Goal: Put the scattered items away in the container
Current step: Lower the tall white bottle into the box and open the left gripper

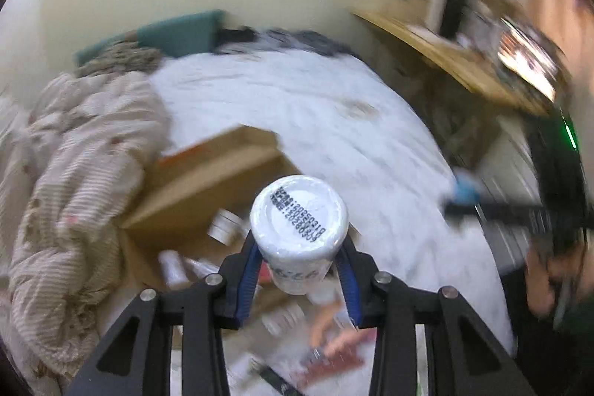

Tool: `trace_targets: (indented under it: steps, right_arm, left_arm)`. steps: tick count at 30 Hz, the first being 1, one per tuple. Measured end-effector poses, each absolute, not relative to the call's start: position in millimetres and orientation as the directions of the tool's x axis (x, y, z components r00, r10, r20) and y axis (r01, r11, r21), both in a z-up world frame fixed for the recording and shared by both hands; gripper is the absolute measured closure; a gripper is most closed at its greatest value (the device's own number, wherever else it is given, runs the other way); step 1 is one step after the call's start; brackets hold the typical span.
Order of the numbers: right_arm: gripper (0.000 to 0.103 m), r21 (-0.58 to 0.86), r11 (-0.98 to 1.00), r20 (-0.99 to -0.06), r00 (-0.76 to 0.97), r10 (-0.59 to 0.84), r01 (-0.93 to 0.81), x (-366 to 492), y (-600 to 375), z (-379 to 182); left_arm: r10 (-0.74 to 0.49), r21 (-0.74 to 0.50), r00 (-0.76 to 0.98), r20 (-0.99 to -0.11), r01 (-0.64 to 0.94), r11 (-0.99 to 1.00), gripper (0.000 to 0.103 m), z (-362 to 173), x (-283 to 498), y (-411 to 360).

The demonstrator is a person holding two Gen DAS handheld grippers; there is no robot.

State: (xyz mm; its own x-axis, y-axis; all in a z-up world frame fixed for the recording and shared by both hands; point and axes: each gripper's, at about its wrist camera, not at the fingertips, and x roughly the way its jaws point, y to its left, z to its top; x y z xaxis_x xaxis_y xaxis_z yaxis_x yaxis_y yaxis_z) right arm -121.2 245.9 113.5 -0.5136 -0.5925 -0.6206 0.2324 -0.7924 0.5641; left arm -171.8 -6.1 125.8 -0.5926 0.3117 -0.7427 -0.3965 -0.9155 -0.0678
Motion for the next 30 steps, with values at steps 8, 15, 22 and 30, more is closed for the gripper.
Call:
trace_targets:
  steps: [8, 15, 22, 30]
  right_arm:
    - [0.072, 0.545, -0.807, -0.64, -0.51, -0.575, 0.227, -123.4, 245.1, 109.5]
    - [0.072, 0.541, -0.809, -0.646, -0.503, -0.574, 0.229, -129.2, 244.9, 111.2]
    - [0.072, 0.525, -0.816, -0.657, -0.496, -0.569, 0.241, -134.8, 238.2, 109.9]
    - [0.072, 0.497, -0.831, -0.682, -0.481, -0.551, 0.249, -135.2, 230.0, 102.9]
  left_arm:
    - [0.17, -0.11, -0.565, -0.807, -0.139, -0.984, 0.064, 85.3, -251.2, -28.6]
    - [0.068, -0.025, -0.495, -0.866, -0.092, -0.995, 0.064, 31.4, -273.7, -29.2]
    - [0.022, 0.016, -0.443, -0.896, -0.082, -0.997, 0.06, 6.6, -276.9, -28.3]
    - [0.071, -0.026, -0.456, -0.887, -0.104, -0.994, 0.06, 14.4, -258.4, -33.7]
